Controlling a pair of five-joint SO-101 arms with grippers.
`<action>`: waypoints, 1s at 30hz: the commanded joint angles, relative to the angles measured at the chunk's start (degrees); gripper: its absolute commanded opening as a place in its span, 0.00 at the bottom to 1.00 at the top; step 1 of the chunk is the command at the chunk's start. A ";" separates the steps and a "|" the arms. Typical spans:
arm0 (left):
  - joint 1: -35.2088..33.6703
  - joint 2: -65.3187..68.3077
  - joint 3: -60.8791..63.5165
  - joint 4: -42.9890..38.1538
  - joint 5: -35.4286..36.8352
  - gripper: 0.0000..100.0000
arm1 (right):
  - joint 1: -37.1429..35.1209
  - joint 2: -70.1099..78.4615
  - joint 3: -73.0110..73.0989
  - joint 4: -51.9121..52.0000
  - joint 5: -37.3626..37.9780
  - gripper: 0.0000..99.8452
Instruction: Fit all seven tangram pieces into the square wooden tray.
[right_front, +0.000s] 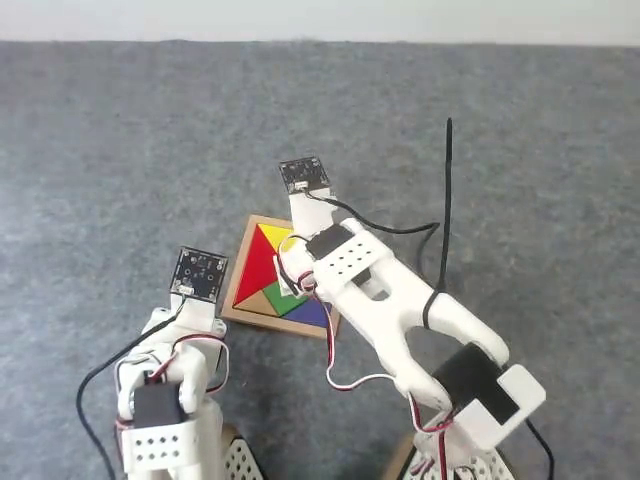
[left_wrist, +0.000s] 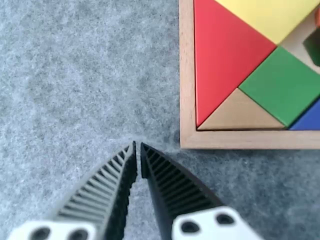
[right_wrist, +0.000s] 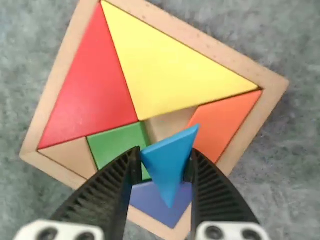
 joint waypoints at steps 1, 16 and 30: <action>-0.09 -1.14 -0.75 0.18 -0.35 0.01 | -0.31 -0.13 -1.85 -2.07 -0.62 0.10; 0.09 -1.14 -0.75 0.18 -0.35 0.01 | -1.89 -1.63 -3.78 2.51 5.27 0.26; 0.00 -1.14 -0.75 0.18 -0.35 0.01 | 2.42 3.74 -3.16 -3.91 5.80 0.01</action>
